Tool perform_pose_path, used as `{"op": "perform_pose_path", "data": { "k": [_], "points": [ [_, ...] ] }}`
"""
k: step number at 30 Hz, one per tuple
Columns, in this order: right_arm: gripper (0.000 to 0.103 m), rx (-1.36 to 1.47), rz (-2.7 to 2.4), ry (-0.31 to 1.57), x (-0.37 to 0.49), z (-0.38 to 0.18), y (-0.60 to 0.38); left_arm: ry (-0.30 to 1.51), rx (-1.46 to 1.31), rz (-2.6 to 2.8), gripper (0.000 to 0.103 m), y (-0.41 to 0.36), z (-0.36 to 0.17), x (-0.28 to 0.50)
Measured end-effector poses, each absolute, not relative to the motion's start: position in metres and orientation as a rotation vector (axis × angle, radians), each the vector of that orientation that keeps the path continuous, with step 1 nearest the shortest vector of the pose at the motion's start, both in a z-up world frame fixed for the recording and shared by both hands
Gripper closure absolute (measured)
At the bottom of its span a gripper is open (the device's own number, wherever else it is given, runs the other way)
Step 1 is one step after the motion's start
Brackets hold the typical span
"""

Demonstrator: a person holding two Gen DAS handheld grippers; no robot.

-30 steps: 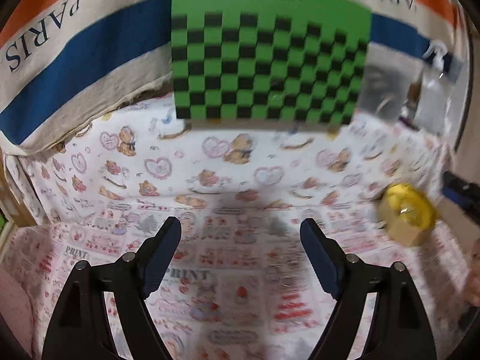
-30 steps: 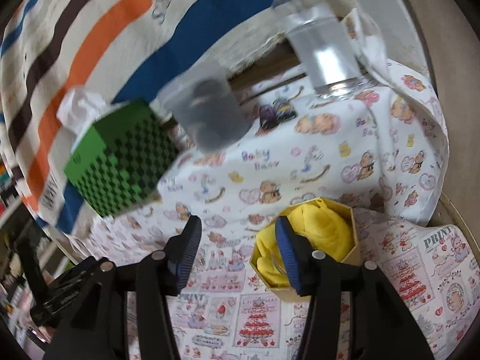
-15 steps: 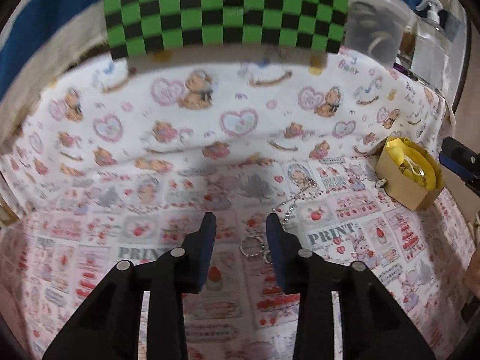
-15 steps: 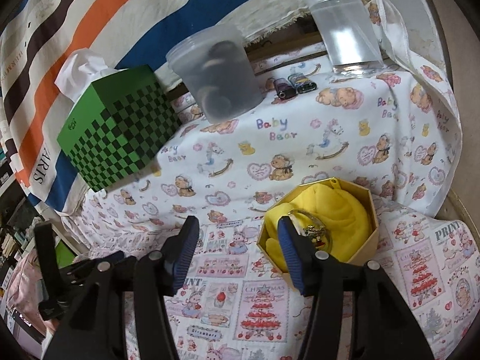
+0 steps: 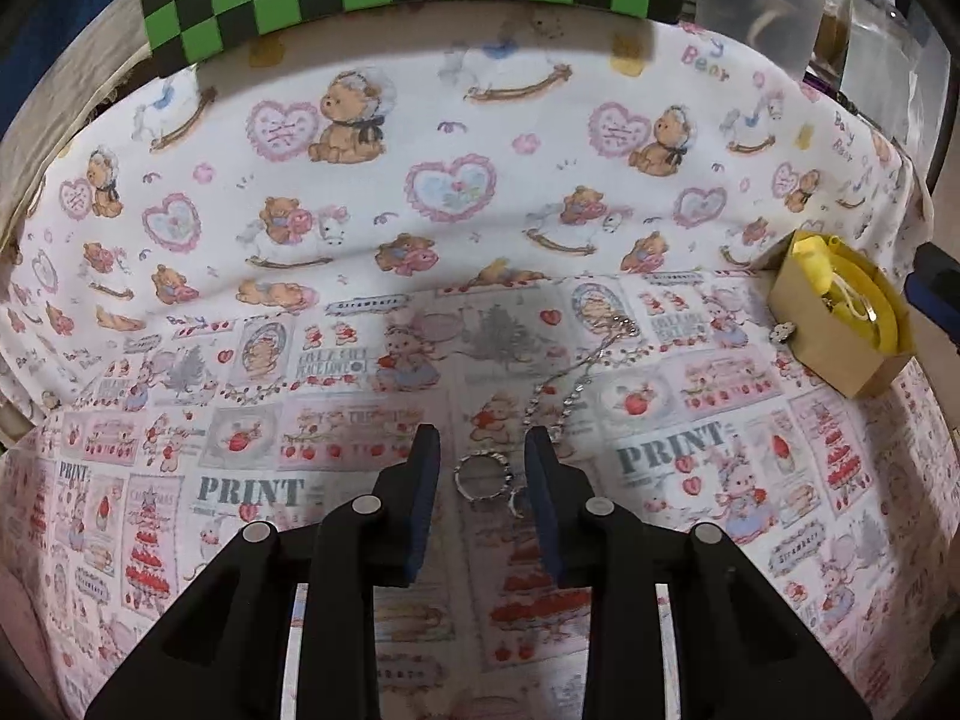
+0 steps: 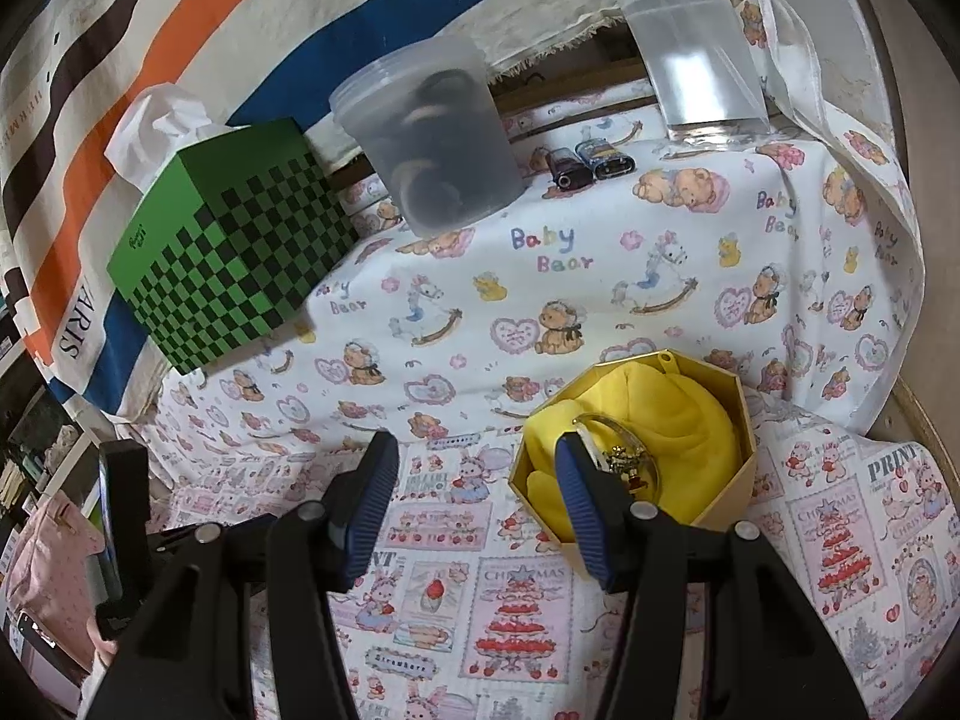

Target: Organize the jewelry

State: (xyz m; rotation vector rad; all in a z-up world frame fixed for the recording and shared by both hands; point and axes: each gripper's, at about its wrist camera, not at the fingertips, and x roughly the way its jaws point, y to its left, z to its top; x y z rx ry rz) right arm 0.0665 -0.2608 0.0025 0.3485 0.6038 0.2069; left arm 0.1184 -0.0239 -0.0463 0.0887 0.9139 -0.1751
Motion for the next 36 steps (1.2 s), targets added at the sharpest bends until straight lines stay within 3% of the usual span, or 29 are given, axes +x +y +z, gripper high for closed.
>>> {"op": "perform_pose_path", "data": {
  "k": [15, 18, 24, 36],
  "points": [
    [0.051, 0.346, 0.202, 0.608, 0.067, 0.003, -0.261, 0.948, 0.089, -0.15, 0.075, -0.018, -0.055, 0.122],
    [0.051, 0.344, 0.201, 0.609, 0.067, 0.003, -0.261, 0.962, 0.06, -0.17, 0.083, -0.012, -0.058, 0.126],
    [0.051, 0.344, 0.194, 0.617, 0.067, 0.002, -0.262, 0.962, 0.024, -0.184, 0.083, -0.002, -0.056, 0.128],
    [0.051, 0.336, 0.217, 0.613, 0.065, 0.006, -0.257, 0.817, -0.032, -0.077, 0.083, 0.032, -0.014, 0.108]
  ]
}}
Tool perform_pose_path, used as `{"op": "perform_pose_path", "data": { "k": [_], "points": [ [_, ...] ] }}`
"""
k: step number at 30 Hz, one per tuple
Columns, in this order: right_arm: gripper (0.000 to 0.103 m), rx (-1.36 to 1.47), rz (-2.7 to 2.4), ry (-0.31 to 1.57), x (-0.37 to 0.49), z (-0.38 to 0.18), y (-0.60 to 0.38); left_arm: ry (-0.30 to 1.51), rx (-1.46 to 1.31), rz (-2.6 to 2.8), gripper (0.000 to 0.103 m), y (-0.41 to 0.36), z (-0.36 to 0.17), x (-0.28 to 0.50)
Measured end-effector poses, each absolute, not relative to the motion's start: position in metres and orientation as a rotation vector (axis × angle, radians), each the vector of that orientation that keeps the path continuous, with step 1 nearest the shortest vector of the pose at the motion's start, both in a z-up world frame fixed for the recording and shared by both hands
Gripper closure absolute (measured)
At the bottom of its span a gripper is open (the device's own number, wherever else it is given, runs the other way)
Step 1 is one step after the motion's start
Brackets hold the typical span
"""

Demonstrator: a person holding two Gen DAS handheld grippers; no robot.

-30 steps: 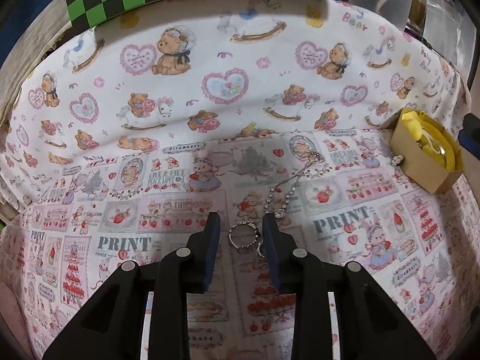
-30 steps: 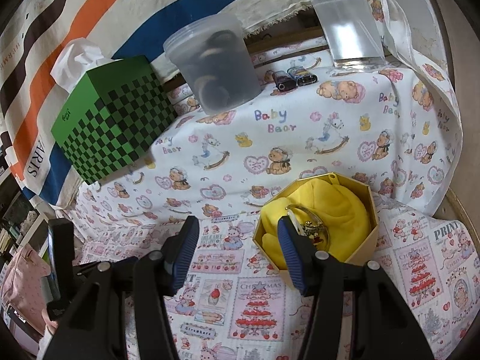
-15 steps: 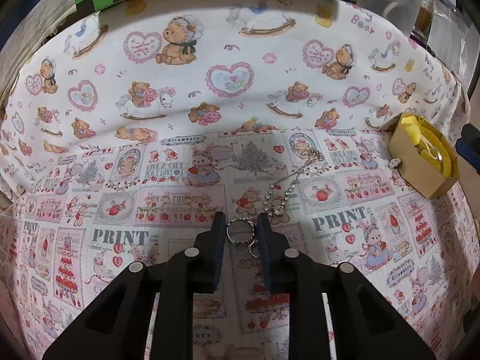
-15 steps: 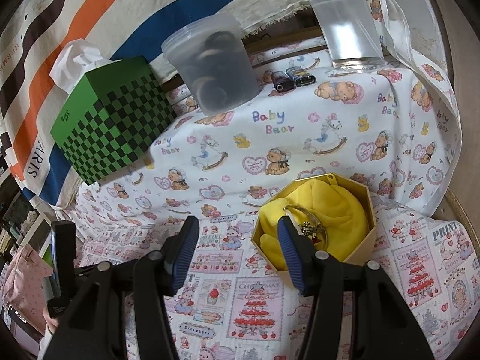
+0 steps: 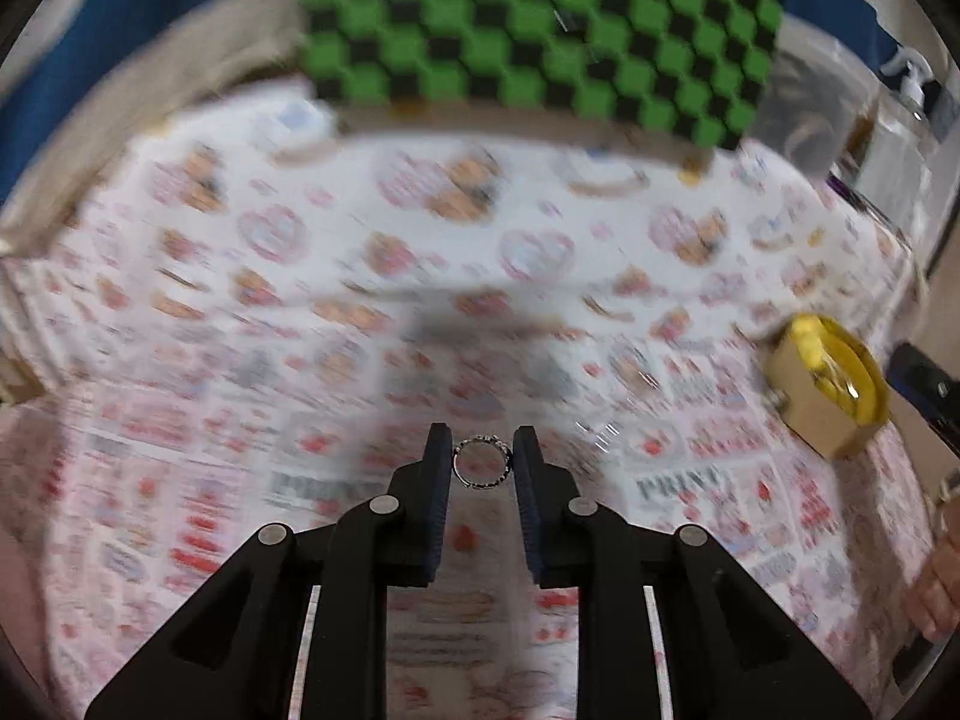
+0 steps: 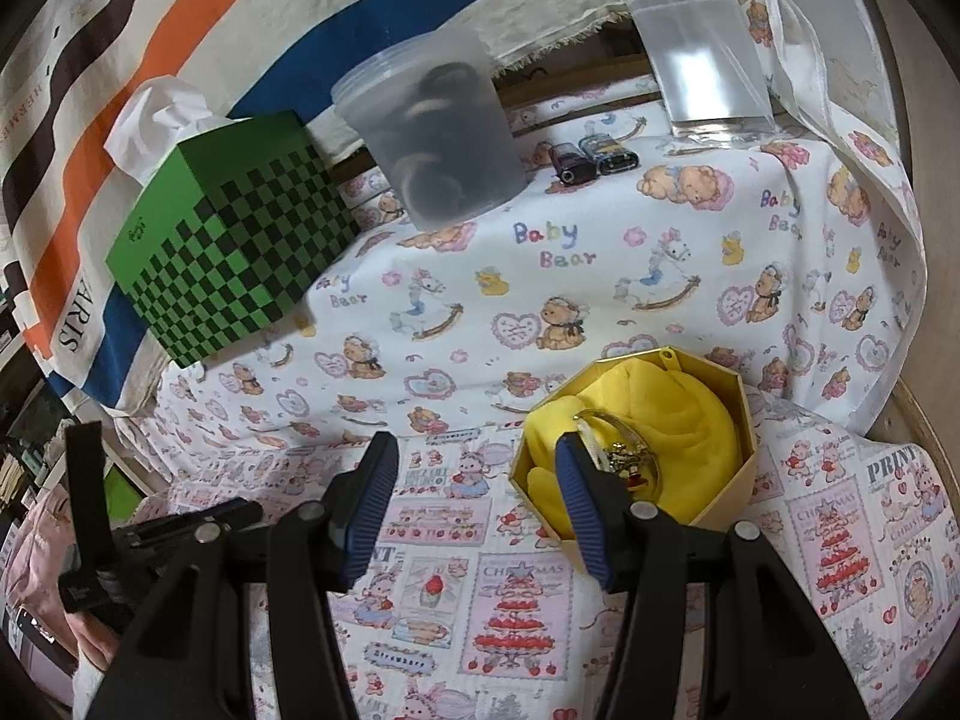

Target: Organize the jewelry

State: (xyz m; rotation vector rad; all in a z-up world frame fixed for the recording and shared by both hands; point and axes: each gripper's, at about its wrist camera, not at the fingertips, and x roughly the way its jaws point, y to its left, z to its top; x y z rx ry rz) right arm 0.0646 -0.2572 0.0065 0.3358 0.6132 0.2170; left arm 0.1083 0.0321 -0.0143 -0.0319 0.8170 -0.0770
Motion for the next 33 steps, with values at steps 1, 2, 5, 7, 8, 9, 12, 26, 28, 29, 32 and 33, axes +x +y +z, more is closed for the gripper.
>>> {"op": "perform_pose_path", "data": {
  "k": [1, 2, 5, 7, 8, 9, 12, 26, 28, 29, 32, 33],
  "points": [
    [0.051, 0.333, 0.223, 0.614, 0.064, 0.007, -0.255, 0.785, -0.011, -0.036, 0.083, 0.033, -0.008, 0.105],
    [0.051, 0.329, 0.229, 0.615, 0.063, 0.008, -0.253, 0.761, -0.002, -0.02, 0.083, 0.033, -0.003, 0.103],
    [0.051, 0.304, 0.248, 0.649, 0.063, 0.01, -0.241, 0.736, -0.046, -0.016, 0.083, 0.041, 0.012, 0.096],
    [0.051, 0.28, 0.26, 0.686, 0.062, 0.01, -0.228, 0.714, -0.042, 0.002, 0.083, 0.046, 0.02, 0.09],
    [0.051, 0.277, 0.26, 0.693, 0.06, 0.01, -0.22, 0.695, -0.038, 0.017, 0.083, 0.049, 0.024, 0.087],
    [0.051, 0.281, 0.248, 0.692, 0.058, 0.01, -0.216, 0.682, -0.036, 0.028, 0.083, 0.051, 0.027, 0.087],
    [0.051, 0.297, 0.243, 0.725, 0.058, 0.01, -0.191, 0.676, -0.056, 0.054, 0.083, 0.063, 0.03, 0.087],
    [0.078, 0.237, 0.235, 1.081, 0.099, -0.04, -0.075, 0.711, -0.117, 0.159, 0.083, 0.101, 0.014, 0.097],
    [0.078, 0.232, 0.218, 1.095, 0.103, -0.043, -0.073, 0.712, -0.12, 0.159, 0.083, 0.102, 0.014, 0.098],
    [0.078, 0.234, 0.211, 1.102, 0.105, -0.046, -0.071, 0.712, -0.117, 0.162, 0.083, 0.102, 0.013, 0.098],
    [0.078, 0.211, 0.185, 1.087, 0.108, -0.05, -0.066, 0.708, -0.105, 0.17, 0.083, 0.1, 0.012, 0.099],
    [0.078, 0.202, 0.176, 1.079, 0.108, -0.05, -0.065, 0.708, -0.104, 0.171, 0.083, 0.1, 0.011, 0.099]
  ]
}}
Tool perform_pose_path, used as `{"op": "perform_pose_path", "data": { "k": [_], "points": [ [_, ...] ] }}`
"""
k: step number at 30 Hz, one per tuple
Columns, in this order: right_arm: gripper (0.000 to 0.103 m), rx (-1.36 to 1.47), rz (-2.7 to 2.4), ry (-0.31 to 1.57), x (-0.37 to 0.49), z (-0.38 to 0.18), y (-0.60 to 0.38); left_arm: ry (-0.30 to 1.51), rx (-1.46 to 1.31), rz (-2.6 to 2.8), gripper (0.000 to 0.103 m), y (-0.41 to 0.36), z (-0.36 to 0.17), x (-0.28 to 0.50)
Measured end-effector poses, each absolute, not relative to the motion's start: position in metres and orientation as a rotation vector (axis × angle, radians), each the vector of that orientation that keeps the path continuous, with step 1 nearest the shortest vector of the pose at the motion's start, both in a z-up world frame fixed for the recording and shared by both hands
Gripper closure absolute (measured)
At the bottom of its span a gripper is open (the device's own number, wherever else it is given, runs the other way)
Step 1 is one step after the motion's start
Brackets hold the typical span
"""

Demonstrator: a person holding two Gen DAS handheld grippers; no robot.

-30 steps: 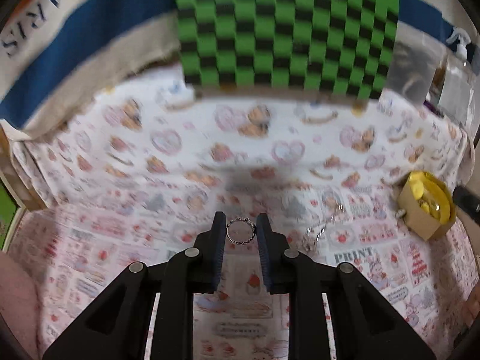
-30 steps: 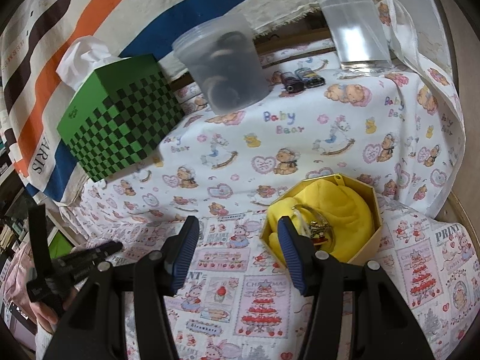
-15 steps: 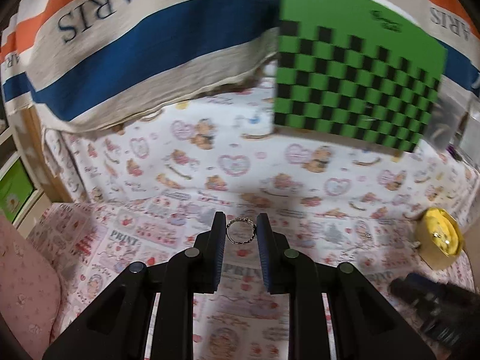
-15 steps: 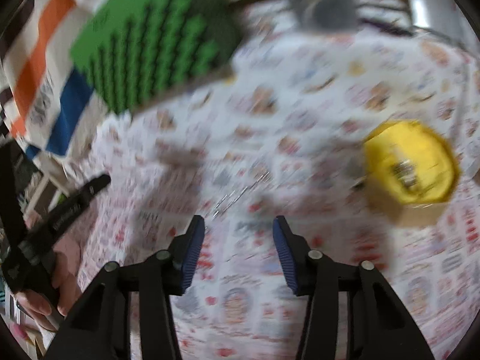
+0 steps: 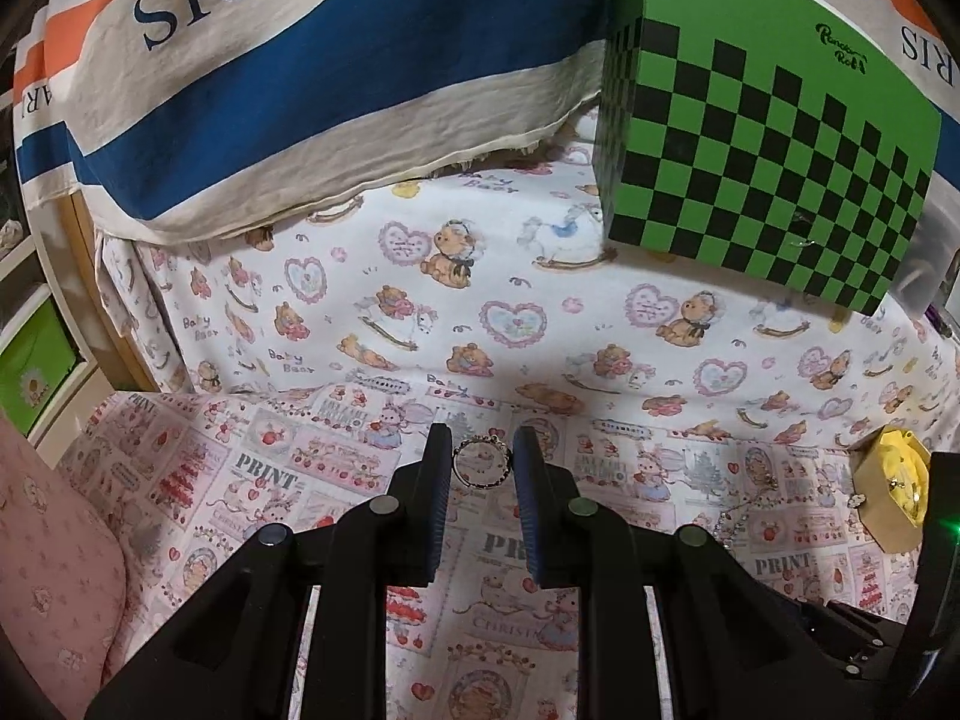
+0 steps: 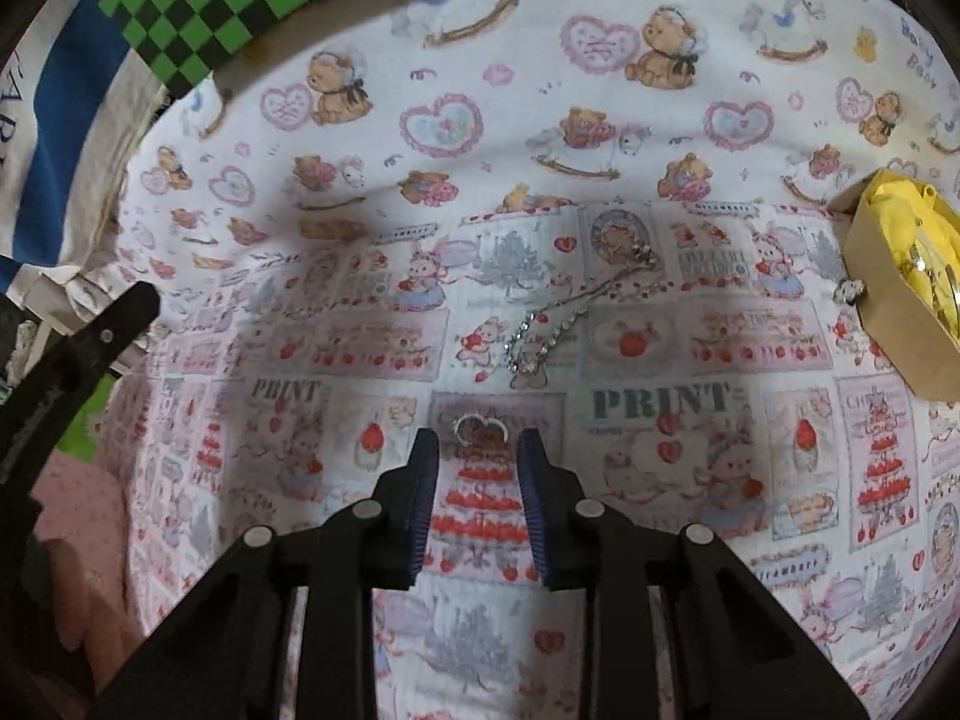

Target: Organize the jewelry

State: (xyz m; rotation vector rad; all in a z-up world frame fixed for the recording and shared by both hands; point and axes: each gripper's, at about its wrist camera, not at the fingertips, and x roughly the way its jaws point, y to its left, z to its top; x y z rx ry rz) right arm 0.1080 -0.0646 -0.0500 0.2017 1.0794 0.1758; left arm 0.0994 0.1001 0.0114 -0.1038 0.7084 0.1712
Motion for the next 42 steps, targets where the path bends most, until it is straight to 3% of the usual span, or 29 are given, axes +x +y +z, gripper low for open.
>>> {"op": "perform_pose_path", "data": {
  "k": [9, 13, 29, 31, 39, 42],
  "points": [
    [0.082, 0.123, 0.129, 1.056, 0.112, -0.052, -0.047, 0.716, -0.117, 0.175, 0.083, 0.103, 0.01, 0.102],
    [0.088, 0.094, 0.126, 1.048, 0.113, -0.053, -0.039, 0.717, -0.13, 0.175, 0.083, 0.105, 0.011, 0.102],
    [0.092, 0.047, 0.138, 0.995, 0.112, -0.055, -0.034, 0.685, -0.132, 0.148, 0.083, 0.1, 0.021, 0.094],
    [0.101, 0.064, 0.163, 0.984, 0.108, -0.051, -0.04, 0.679, -0.132, 0.144, 0.083, 0.099, 0.023, 0.093],
    [0.101, 0.039, 0.193, 0.946, 0.102, -0.041, -0.05, 0.662, -0.127, 0.141, 0.083, 0.097, 0.027, 0.09],
    [0.096, 0.023, 0.201, 0.95, 0.105, -0.042, -0.049, 0.659, -0.13, 0.145, 0.083, 0.098, 0.027, 0.089]
  ]
}}
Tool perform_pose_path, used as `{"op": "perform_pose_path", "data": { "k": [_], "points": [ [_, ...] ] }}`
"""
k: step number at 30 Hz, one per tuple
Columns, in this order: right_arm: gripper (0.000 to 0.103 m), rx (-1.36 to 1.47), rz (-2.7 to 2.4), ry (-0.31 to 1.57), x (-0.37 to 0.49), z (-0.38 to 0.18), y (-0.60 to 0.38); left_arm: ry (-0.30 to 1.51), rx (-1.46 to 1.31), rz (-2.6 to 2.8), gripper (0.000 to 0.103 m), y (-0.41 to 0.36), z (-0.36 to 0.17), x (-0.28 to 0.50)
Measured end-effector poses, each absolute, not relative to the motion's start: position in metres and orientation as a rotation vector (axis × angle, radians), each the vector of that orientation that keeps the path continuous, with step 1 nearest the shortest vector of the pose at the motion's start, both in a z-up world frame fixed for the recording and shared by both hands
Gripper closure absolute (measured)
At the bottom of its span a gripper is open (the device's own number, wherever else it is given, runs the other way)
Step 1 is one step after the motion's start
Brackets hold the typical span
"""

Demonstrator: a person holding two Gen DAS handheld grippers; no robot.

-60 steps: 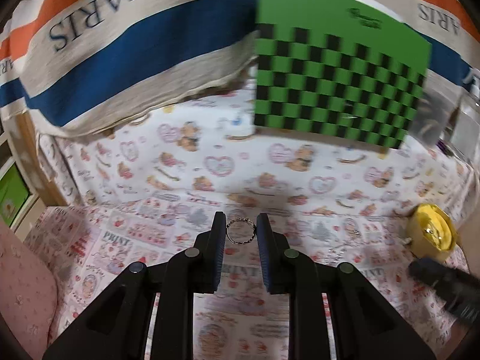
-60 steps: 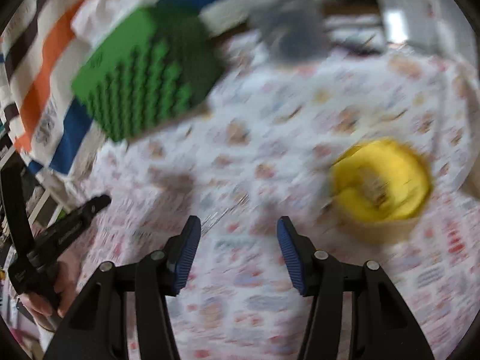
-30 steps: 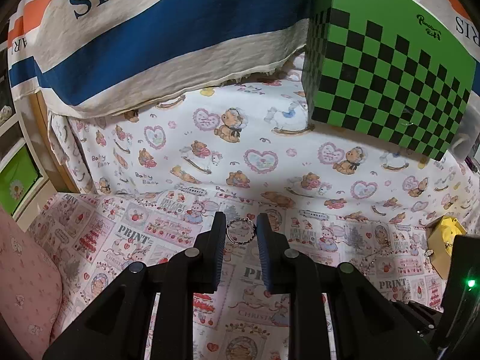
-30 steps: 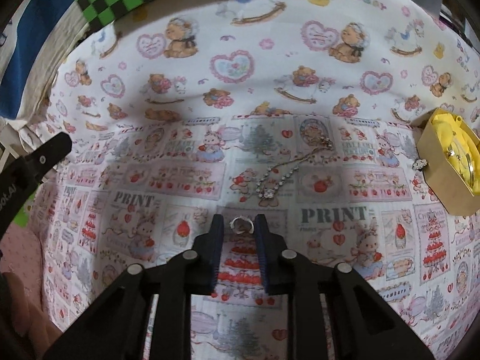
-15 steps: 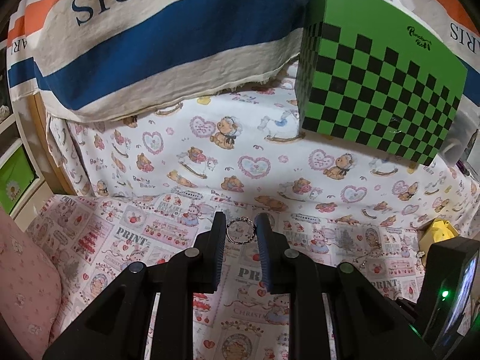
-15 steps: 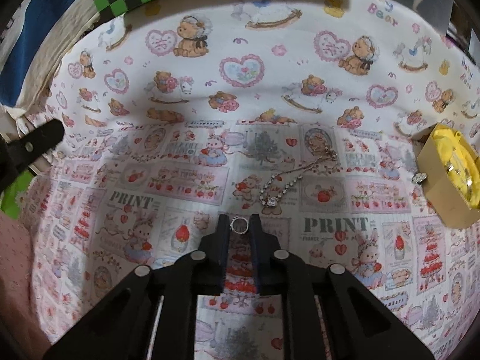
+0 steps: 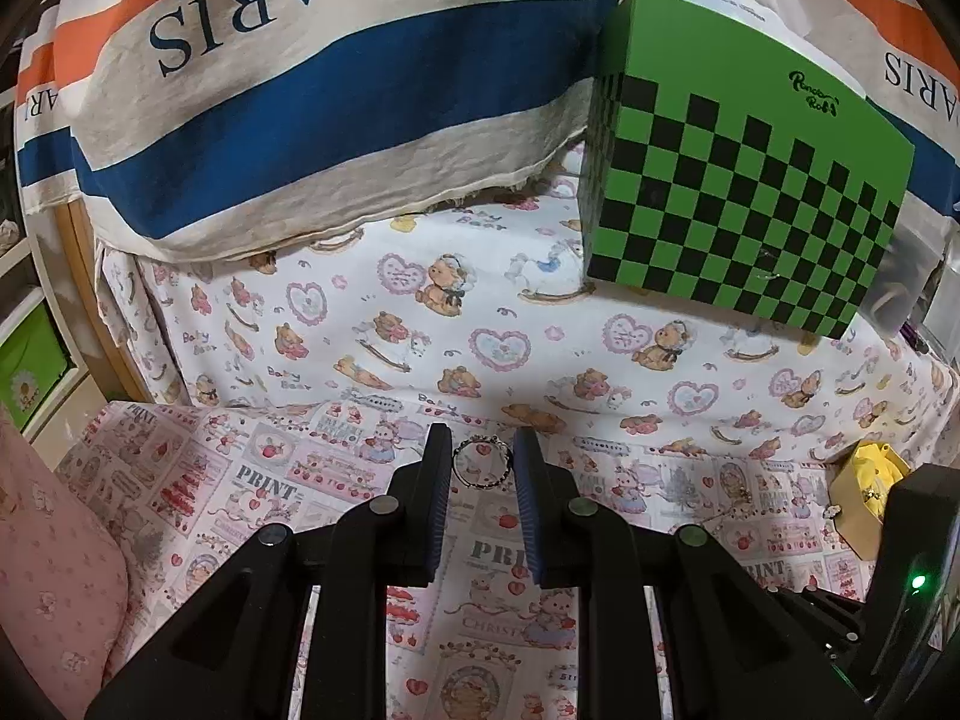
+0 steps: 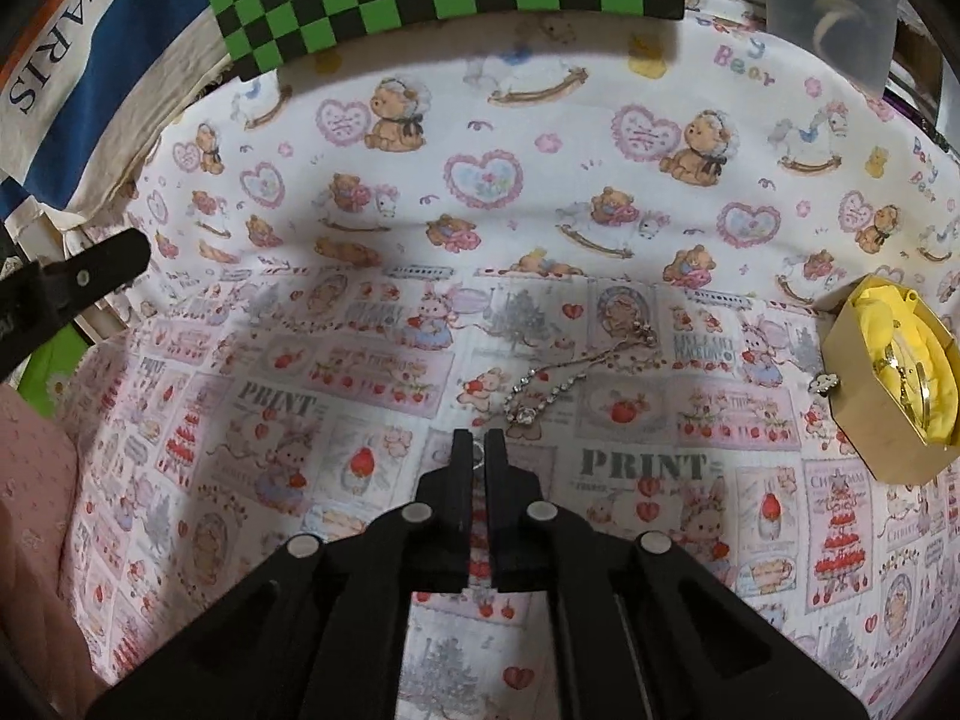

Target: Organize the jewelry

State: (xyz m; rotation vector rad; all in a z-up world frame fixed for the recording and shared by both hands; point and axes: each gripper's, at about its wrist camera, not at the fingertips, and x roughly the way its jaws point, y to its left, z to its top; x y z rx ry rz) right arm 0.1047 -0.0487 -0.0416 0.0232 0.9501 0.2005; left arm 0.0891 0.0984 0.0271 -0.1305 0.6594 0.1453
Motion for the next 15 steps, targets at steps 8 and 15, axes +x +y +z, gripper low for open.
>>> {"op": "perform_pose_path", "data": {
  "k": [8, 15],
  "points": [
    [0.085, -0.035, 0.174, 0.965, 0.112, -0.053, -0.036, 0.67, -0.137, 0.155, 0.083, 0.102, 0.024, 0.093],
    [0.091, -0.078, 0.172, 0.97, 0.115, -0.058, -0.026, 0.664, -0.12, 0.161, 0.083, 0.101, 0.023, 0.093]
  ]
}}
